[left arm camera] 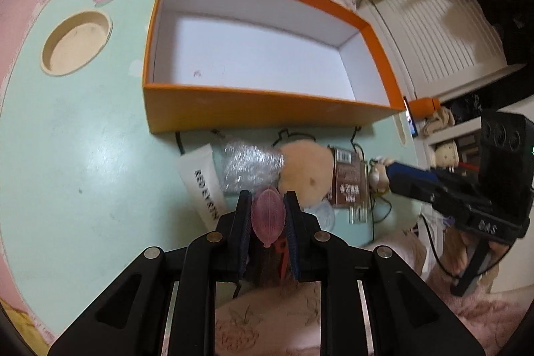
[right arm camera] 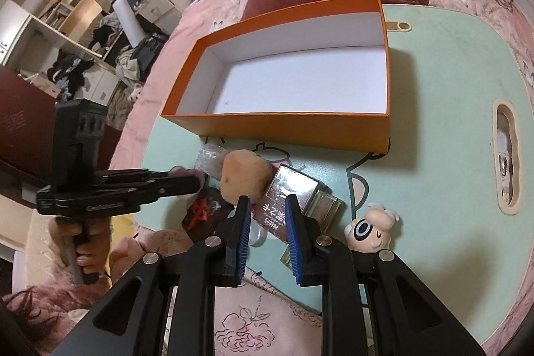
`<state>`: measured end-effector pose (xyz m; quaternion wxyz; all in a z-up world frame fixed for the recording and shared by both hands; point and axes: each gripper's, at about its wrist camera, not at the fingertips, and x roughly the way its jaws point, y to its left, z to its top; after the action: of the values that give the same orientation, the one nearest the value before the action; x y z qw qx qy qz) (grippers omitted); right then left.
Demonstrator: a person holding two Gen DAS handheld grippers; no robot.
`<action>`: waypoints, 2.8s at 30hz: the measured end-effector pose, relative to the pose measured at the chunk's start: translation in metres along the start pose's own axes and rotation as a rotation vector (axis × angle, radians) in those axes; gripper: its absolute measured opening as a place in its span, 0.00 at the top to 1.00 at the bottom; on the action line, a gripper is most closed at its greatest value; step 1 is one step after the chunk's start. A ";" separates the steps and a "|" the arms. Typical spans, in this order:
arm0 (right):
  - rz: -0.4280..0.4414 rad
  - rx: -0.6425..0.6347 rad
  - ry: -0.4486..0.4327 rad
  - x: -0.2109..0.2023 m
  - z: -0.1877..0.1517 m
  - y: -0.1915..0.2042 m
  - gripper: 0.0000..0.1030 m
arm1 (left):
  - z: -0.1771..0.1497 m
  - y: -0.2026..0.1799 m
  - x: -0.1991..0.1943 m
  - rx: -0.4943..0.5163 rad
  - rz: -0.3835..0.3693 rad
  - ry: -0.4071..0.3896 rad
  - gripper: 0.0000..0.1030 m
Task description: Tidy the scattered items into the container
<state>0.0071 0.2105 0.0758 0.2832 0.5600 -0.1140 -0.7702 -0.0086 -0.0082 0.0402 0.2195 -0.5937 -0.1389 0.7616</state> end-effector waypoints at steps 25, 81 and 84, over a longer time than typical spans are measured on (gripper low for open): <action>-0.452 -0.146 -0.249 0.000 -0.110 0.032 0.34 | -0.108 -0.039 0.003 0.176 0.370 -0.246 0.23; -0.464 -0.098 -0.147 0.019 -0.109 0.020 0.23 | -0.108 -0.028 0.010 0.108 0.400 -0.228 0.15; -0.464 -0.100 -0.150 0.019 -0.108 0.020 0.23 | -0.108 -0.027 0.009 0.104 0.394 -0.231 0.15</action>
<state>0.1095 0.1985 0.0331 0.1166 0.4976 0.0351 -0.8588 0.0990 0.0145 0.0181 0.0798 -0.5060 -0.0051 0.8588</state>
